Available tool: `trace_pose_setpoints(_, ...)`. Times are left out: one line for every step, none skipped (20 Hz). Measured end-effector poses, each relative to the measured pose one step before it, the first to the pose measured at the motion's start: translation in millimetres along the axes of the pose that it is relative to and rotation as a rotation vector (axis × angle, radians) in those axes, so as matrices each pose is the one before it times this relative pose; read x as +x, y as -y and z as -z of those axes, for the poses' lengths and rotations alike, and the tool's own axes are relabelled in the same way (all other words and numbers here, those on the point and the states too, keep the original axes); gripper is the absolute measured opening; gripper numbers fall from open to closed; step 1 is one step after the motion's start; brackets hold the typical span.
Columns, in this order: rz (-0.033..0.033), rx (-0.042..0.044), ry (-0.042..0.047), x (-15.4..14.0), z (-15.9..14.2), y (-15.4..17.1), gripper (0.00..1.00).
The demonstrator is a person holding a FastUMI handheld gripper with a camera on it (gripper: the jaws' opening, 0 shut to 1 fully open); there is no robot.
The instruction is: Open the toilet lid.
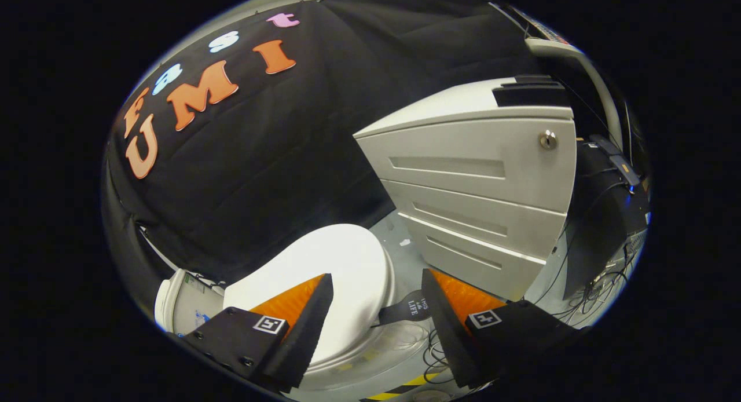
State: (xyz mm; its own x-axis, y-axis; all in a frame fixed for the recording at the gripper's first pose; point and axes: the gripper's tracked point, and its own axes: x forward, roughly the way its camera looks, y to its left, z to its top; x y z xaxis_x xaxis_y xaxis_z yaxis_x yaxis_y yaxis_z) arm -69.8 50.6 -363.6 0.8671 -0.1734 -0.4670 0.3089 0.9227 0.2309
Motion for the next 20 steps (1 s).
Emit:
trace_pose_setpoints(0.01182,0.03227,-0.00536,5.12,2.98,7.24,0.99)
trace_pose_setpoints(0.01085,0.04193,-0.002,4.53,1.57,3.87,0.99)
trace_pose_setpoints(0.00729,0.04528,-0.00717,6.0,2.59,5.68,0.99)
trace_pose_setpoints(0.00661,0.04663,-0.0114,5.22,2.87,6.34,0.98)
trace_pose_setpoints(0.00744,0.04392,-0.00904,5.34,1.86,4.68,0.98)
trace_pose_setpoints(0.00531,0.03969,-0.0084,3.14,2.58,6.58,0.98)
trace_pose_setpoints(0.00538,0.03966,-0.01683,2.43,3.96,5.0,0.96)
trace_pose_setpoints(0.00611,0.03557,-0.03358,-1.62,8.1,5.63,0.96)
trace_pose_setpoints(0.00617,0.03058,-0.02878,-0.72,6.58,5.33,0.89)
trace_pose_setpoints(-0.00716,0.02708,-0.02501,-0.39,4.68,-0.08,0.81)
trace_pose_setpoints(-0.00444,0.01546,-0.02362,2.65,6.36,-0.53,0.8)
trace_pose_setpoints(0.0026,0.00085,-0.01988,2.22,6.25,2.02,0.73)
trace_pose_setpoints(-0.00206,-0.00022,-0.02225,1.67,6.55,0.16,0.7)
trace_pose_setpoints(-0.00741,0.0028,-0.02773,0.93,7.29,-1.49,0.66)
trace_pose_setpoints(-0.00566,0.01458,-0.00669,-0.98,2.41,-2.93,0.61)
trace_pose_setpoints(-0.00324,0.02155,-0.00519,0.82,-2.19,-1.67,0.56)
trace_pose_setpoints(0.00309,0.01808,-0.00562,-1.48,0.08,1.56,0.51)
trace_pose_setpoints(-0.00635,0.01792,-0.01356,-1.63,1.09,-1.33,0.48)
trace_pose_setpoints(-0.00353,0.02155,0.00681,-0.85,-0.79,-1.36,0.44)
trace_pose_setpoints(-0.01559,0.01325,-0.02094,-7.24,2.5,-3.17,0.38)
